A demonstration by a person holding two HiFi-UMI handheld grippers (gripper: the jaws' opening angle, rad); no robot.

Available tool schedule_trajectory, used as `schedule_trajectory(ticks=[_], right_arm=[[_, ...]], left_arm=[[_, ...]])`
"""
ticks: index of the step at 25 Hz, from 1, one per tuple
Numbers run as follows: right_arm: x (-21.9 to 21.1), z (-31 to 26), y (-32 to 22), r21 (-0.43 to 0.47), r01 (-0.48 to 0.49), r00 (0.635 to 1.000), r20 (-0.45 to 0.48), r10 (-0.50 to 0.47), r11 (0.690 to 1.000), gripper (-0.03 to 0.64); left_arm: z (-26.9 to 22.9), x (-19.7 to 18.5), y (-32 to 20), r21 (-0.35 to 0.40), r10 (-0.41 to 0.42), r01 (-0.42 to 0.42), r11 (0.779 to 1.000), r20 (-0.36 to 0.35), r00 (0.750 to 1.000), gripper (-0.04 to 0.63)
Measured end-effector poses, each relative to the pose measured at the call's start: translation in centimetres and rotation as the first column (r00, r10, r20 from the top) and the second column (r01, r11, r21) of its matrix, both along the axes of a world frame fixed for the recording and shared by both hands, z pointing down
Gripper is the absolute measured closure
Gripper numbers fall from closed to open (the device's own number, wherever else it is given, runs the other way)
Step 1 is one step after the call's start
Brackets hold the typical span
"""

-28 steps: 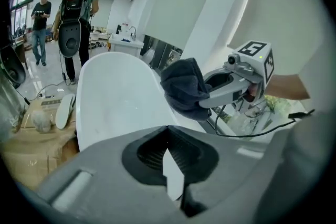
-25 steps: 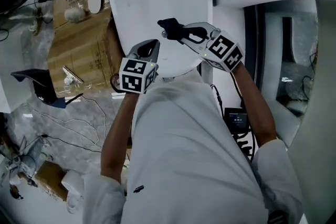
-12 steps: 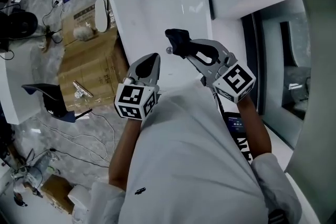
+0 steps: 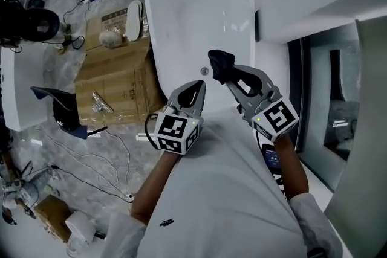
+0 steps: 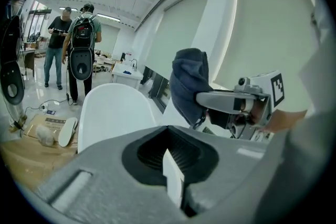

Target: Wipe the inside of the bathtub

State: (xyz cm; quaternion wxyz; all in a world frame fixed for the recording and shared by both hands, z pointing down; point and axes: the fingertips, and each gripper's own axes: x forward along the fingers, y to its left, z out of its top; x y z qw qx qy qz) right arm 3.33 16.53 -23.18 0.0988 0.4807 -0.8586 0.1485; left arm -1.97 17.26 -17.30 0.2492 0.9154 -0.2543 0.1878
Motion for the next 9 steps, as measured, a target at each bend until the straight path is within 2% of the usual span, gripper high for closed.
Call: schedule_trajectory(ticks=[9], right_arm=[[-0.3,-1.4,0.4,-0.008,-0.032,0.999,0.021,0.032,0.999,0.540]], left_arm=[[-1.8,0.1,0.1,0.007,0.032,-0.032,0.999,-0.018,0.999,0.597]])
